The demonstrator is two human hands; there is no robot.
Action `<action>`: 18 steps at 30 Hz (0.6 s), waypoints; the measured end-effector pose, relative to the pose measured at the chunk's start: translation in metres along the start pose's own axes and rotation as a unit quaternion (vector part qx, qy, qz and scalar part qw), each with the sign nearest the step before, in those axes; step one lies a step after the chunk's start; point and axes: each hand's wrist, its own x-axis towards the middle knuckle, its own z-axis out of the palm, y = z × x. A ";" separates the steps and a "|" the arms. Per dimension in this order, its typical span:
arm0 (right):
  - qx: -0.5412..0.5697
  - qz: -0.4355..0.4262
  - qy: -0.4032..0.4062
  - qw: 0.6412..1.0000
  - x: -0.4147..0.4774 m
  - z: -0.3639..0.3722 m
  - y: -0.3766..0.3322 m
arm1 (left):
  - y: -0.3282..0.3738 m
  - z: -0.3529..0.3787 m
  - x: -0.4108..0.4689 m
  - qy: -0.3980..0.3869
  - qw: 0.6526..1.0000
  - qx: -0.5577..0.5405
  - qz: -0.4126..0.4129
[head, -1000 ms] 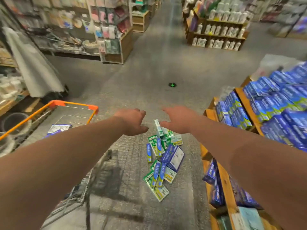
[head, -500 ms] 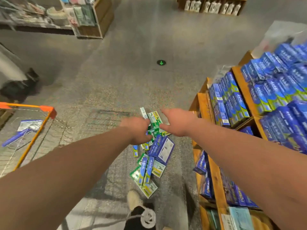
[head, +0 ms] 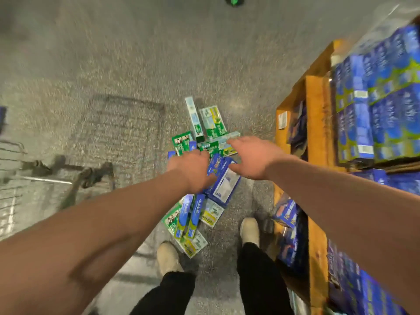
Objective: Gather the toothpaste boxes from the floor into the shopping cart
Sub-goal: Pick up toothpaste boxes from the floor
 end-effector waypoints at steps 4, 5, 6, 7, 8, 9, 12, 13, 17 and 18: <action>-0.040 -0.042 -0.046 0.997 0.090 0.095 0.030 | -0.006 0.096 0.078 -0.024 0.997 -0.041 -0.060; -0.044 -0.051 -0.046 0.997 0.109 0.121 0.036 | -0.008 0.121 0.096 -0.027 0.996 -0.052 -0.071; -0.047 -0.053 -0.044 0.997 0.129 0.148 0.043 | -0.009 0.145 0.114 -0.026 0.995 -0.059 -0.078; -0.047 -0.056 -0.045 0.996 0.147 0.172 0.050 | -0.010 0.168 0.134 -0.023 0.994 -0.064 -0.083; -0.048 -0.064 -0.047 0.996 0.166 0.194 0.057 | -0.011 0.189 0.152 -0.020 0.994 -0.066 -0.089; -0.049 -0.073 -0.046 0.995 0.185 0.215 0.063 | -0.013 0.209 0.170 -0.017 0.993 -0.068 -0.093; -0.067 -0.091 -0.063 0.992 0.241 0.266 0.076 | -0.015 0.265 0.220 -0.005 0.992 -0.075 -0.101; -0.075 -0.093 -0.066 0.991 0.259 0.280 0.080 | -0.016 0.281 0.236 0.003 0.993 -0.069 -0.100; -0.121 -0.109 -0.056 0.985 0.314 0.328 0.094 | -0.014 0.333 0.285 0.010 0.990 -0.059 -0.126; -0.129 -0.113 -0.060 0.983 0.323 0.337 0.098 | -0.012 0.344 0.293 0.007 0.989 -0.058 -0.137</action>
